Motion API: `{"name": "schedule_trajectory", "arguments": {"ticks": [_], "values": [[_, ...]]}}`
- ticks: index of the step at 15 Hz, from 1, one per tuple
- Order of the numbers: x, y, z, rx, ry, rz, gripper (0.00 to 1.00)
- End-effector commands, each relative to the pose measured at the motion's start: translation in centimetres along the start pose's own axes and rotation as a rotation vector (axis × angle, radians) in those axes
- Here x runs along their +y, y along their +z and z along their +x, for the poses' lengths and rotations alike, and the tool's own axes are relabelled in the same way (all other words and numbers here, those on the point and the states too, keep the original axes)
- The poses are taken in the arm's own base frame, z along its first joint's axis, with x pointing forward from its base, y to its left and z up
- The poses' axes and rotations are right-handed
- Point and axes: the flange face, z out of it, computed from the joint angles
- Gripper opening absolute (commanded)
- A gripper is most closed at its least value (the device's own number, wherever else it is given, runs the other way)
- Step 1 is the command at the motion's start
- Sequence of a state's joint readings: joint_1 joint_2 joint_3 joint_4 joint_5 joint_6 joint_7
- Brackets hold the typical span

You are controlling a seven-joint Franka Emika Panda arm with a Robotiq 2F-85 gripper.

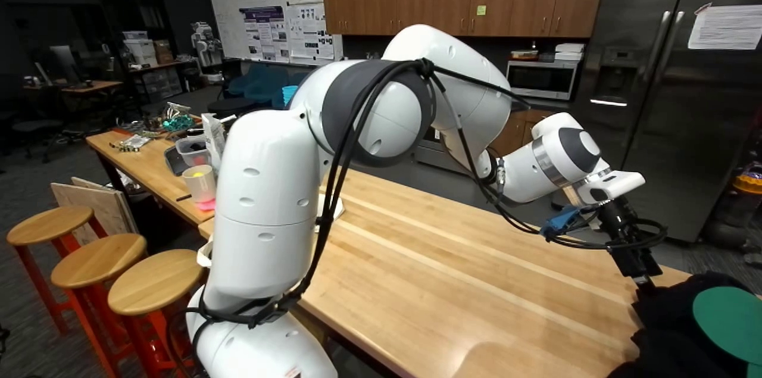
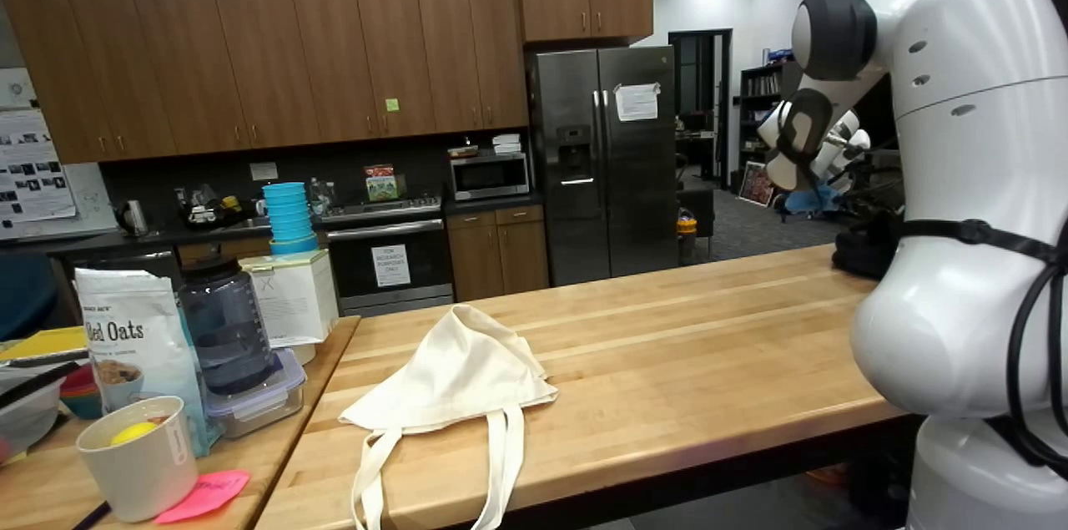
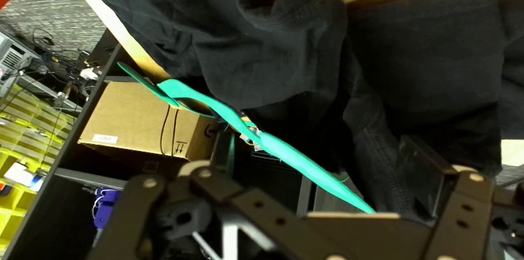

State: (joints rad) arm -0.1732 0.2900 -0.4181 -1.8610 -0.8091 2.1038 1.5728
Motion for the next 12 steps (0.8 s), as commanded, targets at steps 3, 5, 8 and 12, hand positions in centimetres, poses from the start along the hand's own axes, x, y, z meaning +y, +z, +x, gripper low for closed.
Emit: {"name": "schedule_trajectory", "arguments": {"ticks": [3, 5, 8, 12], "values": [[-0.8, 2.6, 2.8, 0.041, 0.029, 0.035, 1.00], [-1.4, 4.2, 4.1, 0.052, 0.001, 0.087, 1.00], [-2.1, 6.8, 5.7, 0.061, -0.027, 0.138, 1.00], [-3.7, 9.3, 7.0, 0.054, -0.066, 0.189, 1.00]]}}
